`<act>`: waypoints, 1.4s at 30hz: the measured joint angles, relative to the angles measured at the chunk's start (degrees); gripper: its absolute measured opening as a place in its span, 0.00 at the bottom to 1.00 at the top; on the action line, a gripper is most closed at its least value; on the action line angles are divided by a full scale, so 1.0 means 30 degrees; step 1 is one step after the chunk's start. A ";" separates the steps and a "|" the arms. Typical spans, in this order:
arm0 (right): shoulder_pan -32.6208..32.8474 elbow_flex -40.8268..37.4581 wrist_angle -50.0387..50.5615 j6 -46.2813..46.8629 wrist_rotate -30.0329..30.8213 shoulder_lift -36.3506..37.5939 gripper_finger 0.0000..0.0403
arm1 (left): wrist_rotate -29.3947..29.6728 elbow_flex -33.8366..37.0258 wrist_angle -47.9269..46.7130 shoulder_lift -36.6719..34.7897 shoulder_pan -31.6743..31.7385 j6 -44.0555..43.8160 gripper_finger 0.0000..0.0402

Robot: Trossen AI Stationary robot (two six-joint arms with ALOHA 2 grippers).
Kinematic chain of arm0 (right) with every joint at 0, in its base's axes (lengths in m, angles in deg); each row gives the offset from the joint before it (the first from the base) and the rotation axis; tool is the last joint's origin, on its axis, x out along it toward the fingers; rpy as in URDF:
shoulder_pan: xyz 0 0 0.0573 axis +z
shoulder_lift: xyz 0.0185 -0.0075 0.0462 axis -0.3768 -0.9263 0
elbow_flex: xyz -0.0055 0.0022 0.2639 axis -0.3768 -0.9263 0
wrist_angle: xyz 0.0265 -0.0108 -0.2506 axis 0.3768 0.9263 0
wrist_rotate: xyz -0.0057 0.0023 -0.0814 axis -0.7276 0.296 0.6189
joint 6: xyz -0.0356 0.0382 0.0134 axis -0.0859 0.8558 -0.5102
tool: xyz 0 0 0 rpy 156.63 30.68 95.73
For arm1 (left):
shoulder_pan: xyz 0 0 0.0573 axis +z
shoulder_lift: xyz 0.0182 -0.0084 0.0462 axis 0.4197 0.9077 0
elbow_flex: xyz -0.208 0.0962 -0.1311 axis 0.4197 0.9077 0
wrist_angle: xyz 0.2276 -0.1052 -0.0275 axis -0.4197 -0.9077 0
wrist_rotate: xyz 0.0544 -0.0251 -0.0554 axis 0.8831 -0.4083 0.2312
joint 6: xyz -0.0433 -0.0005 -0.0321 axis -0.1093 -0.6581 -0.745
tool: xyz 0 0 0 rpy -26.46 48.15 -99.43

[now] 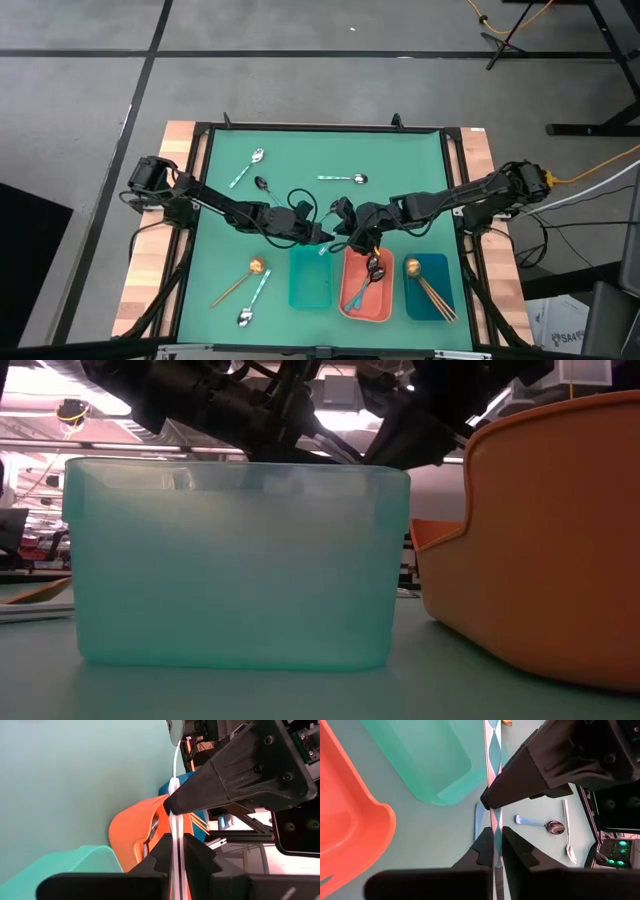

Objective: Sort silverware by color (type)
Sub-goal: Put the light blue spoon into the light blue bin

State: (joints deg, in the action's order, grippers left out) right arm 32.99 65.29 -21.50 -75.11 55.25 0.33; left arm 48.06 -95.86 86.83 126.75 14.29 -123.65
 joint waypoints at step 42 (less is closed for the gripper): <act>-0.0009 -0.0015 0.6561 0.3246 0.4371 0.7464 0.22 | 0.4530 0.0000 -0.2302 -0.1188 -0.7431 -0.7129 0.05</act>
State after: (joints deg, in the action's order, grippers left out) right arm 32.96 65.25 -1.82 -65.37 68.37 22.72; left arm 61.65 -95.86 79.93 123.18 -8.01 -145.03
